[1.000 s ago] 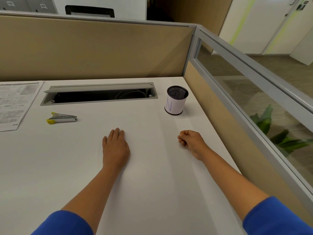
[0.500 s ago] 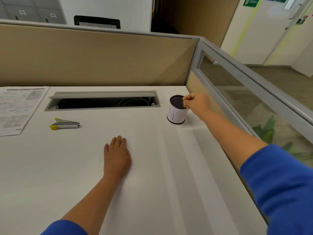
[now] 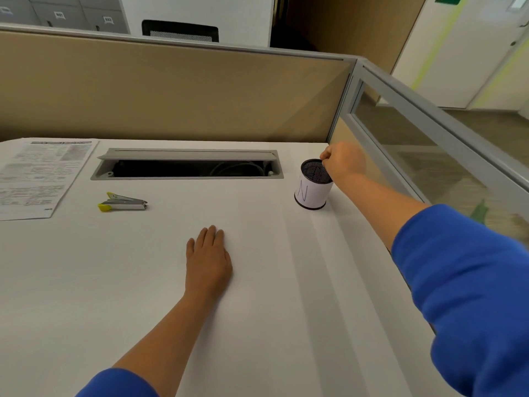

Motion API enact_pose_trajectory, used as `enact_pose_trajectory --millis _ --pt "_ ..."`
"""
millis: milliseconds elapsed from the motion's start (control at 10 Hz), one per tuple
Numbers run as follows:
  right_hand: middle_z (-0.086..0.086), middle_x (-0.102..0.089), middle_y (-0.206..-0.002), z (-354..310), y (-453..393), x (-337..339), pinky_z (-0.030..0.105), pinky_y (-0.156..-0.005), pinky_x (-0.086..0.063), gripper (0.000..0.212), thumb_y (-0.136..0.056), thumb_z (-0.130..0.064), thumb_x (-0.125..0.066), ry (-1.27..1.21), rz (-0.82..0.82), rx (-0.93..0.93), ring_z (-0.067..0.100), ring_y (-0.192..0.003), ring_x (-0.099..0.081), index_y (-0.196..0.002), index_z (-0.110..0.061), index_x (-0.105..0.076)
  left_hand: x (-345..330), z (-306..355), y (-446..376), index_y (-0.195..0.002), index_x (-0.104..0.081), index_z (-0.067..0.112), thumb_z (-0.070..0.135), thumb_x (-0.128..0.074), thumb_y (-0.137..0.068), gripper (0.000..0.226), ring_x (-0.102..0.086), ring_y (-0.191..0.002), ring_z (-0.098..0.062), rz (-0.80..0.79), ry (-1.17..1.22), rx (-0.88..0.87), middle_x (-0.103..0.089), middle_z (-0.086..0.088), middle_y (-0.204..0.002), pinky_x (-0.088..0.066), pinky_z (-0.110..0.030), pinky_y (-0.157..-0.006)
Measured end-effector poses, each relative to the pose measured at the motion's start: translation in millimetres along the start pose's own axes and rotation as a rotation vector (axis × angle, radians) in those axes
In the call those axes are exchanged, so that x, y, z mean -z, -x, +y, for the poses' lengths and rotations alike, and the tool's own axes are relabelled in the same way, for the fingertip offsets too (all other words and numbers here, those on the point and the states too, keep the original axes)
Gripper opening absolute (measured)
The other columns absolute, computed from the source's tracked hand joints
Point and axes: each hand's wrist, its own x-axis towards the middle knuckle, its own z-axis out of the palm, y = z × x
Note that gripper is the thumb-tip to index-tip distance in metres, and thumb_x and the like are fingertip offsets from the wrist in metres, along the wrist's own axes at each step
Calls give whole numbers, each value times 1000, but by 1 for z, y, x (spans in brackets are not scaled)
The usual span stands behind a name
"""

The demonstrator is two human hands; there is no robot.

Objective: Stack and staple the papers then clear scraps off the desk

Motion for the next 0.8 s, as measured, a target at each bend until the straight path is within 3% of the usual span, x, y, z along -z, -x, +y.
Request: enact_pose_trajectory --millis 300,500,600,700,800 --pt "7 -68 -116 5 -2 -1 35 -90 -50 31 -87 -2 -50 -21 1 8 28 -108 -60 -107 -14 -71 0 0 0 -139 -36 9 14 -31 -92 48 -23 -141 -25 1 -15 -11 -33 -8 -150 -16 -46 -116" --pt "8 -71 -100 5 2 -1 32 -75 -48 14 -82 -14 -61 -94 63 -25 28 -95 -63 -91 -13 -72 -2 0 -1 -140 -36 9 15 -30 -93 48 -22 -142 -24 6 -10 -7 -32 -8 -151 -15 -45 -117" --pt "9 -69 -103 0 7 -3 31 -74 -47 17 -81 -24 -65 -178 57 -45 27 -95 -62 -92 -12 -70 -3 -1 -1 -140 -36 10 14 -30 -93 47 -22 -142 -24 5 -20 -10 -32 -8 -151 -15 -45 -117" --pt "9 -58 -119 -12 19 -3 30 -77 -43 26 -80 -29 -67 -248 44 -38 26 -105 -57 -100 -13 -68 3 1 -2 -139 -37 9 14 -30 -93 46 -23 -141 -24 6 31 -12 -33 -8 -150 -14 -44 -117" --pt "9 -56 -125 -25 35 -7 35 -92 -48 28 -81 -26 -67 -338 35 7 26 -115 -53 -106 -13 -67 5 0 0 -137 -42 6 11 -31 -94 44 -26 -140 -24 28 137 -6 -37 -10 -148 -16 -42 -117"
